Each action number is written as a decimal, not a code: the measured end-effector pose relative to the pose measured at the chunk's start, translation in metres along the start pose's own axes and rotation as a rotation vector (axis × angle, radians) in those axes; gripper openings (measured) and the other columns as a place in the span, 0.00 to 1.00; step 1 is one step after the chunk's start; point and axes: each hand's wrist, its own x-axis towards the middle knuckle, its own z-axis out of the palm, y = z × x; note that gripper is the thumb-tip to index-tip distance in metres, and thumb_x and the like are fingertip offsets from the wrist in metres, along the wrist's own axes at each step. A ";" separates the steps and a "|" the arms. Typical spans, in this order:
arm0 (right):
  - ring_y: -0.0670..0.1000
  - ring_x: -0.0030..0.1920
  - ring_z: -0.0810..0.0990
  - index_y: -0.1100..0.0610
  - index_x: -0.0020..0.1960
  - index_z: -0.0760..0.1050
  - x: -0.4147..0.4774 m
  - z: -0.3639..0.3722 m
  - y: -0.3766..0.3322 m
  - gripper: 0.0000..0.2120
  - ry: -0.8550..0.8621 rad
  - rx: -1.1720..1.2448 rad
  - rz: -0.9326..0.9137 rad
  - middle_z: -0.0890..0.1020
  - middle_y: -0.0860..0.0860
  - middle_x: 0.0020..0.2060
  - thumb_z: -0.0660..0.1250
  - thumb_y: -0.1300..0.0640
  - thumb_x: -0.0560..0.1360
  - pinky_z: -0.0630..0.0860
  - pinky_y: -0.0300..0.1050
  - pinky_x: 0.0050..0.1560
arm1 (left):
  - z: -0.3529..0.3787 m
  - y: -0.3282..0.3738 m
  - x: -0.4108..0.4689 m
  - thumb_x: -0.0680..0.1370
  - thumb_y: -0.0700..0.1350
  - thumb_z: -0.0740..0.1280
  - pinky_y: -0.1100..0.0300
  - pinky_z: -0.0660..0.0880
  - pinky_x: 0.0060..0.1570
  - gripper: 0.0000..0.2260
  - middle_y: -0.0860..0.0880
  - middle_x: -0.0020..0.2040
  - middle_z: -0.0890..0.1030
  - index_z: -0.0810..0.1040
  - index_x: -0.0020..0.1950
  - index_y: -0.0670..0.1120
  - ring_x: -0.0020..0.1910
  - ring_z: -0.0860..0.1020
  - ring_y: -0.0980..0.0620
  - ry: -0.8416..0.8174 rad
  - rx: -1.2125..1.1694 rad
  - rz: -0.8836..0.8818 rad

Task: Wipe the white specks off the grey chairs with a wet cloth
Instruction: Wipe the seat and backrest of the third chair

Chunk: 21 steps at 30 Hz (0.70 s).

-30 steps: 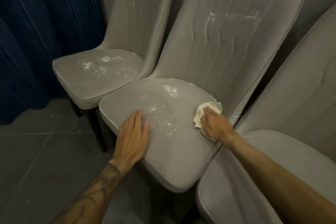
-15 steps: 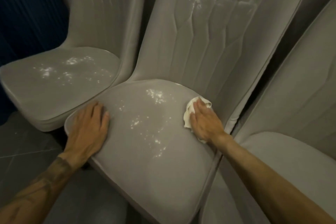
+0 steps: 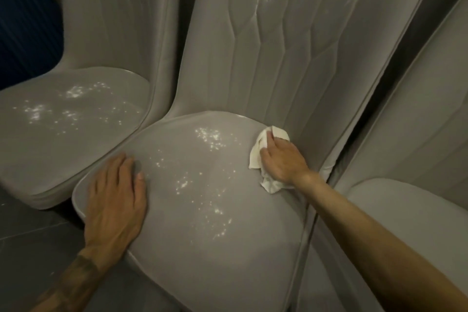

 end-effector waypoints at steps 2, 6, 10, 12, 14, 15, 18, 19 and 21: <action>0.61 0.78 0.64 0.62 0.83 0.50 0.011 0.002 -0.015 0.29 0.063 0.013 -0.038 0.61 0.62 0.81 0.49 0.50 0.87 0.59 0.53 0.78 | 0.001 -0.001 0.000 0.84 0.51 0.51 0.36 0.64 0.76 0.27 0.34 0.74 0.72 0.71 0.75 0.35 0.73 0.71 0.33 0.018 0.004 0.011; 0.55 0.84 0.48 0.55 0.85 0.46 -0.029 0.027 -0.025 0.30 -0.009 0.061 -0.275 0.48 0.55 0.85 0.45 0.45 0.87 0.47 0.50 0.83 | 0.004 -0.005 0.001 0.84 0.52 0.51 0.36 0.64 0.76 0.27 0.34 0.75 0.72 0.69 0.76 0.36 0.73 0.70 0.34 0.031 -0.035 0.013; 0.61 0.82 0.56 0.64 0.83 0.52 -0.040 0.020 0.011 0.31 0.013 -0.030 -0.287 0.52 0.62 0.83 0.36 0.47 0.86 0.50 0.52 0.81 | 0.008 -0.011 0.002 0.84 0.52 0.51 0.36 0.63 0.76 0.26 0.34 0.75 0.71 0.68 0.77 0.37 0.74 0.69 0.34 0.048 -0.047 0.012; 0.62 0.80 0.61 0.68 0.82 0.51 -0.018 0.009 0.011 0.29 0.057 -0.031 -0.109 0.56 0.65 0.82 0.41 0.51 0.87 0.55 0.52 0.80 | 0.009 -0.012 0.002 0.85 0.52 0.51 0.36 0.63 0.77 0.26 0.35 0.75 0.71 0.68 0.77 0.37 0.74 0.69 0.34 0.053 -0.060 0.018; 0.59 0.82 0.58 0.63 0.84 0.48 -0.009 0.010 -0.010 0.29 0.086 0.006 -0.037 0.53 0.60 0.83 0.47 0.50 0.88 0.52 0.50 0.81 | 0.010 -0.013 0.002 0.85 0.52 0.50 0.36 0.62 0.77 0.26 0.35 0.75 0.71 0.68 0.77 0.37 0.74 0.69 0.34 0.049 -0.070 0.012; 0.56 0.84 0.53 0.60 0.85 0.47 -0.013 0.014 -0.024 0.29 0.063 0.057 -0.082 0.50 0.57 0.84 0.47 0.49 0.88 0.48 0.49 0.83 | 0.010 -0.013 0.001 0.85 0.52 0.50 0.37 0.62 0.77 0.27 0.35 0.75 0.71 0.67 0.77 0.37 0.74 0.69 0.34 0.046 -0.073 0.008; 0.46 0.84 0.40 0.51 0.85 0.43 -0.052 0.039 -0.046 0.30 0.025 0.147 -0.299 0.42 0.47 0.84 0.41 0.41 0.87 0.36 0.42 0.82 | 0.012 -0.015 0.001 0.85 0.52 0.50 0.37 0.63 0.77 0.26 0.35 0.75 0.71 0.68 0.76 0.37 0.73 0.69 0.35 0.058 -0.078 0.023; 0.43 0.83 0.39 0.51 0.85 0.42 -0.065 0.042 -0.043 0.30 0.021 0.140 -0.337 0.41 0.46 0.84 0.40 0.41 0.86 0.33 0.37 0.79 | 0.012 -0.015 0.002 0.85 0.52 0.50 0.37 0.63 0.76 0.26 0.35 0.74 0.71 0.68 0.76 0.37 0.73 0.70 0.35 0.064 -0.078 0.030; 0.44 0.83 0.43 0.54 0.85 0.43 -0.071 0.037 -0.028 0.29 0.041 0.110 -0.319 0.43 0.48 0.84 0.43 0.44 0.88 0.32 0.31 0.76 | 0.014 -0.017 0.001 0.85 0.52 0.51 0.37 0.63 0.76 0.25 0.35 0.74 0.72 0.68 0.76 0.38 0.72 0.70 0.35 0.079 -0.073 0.035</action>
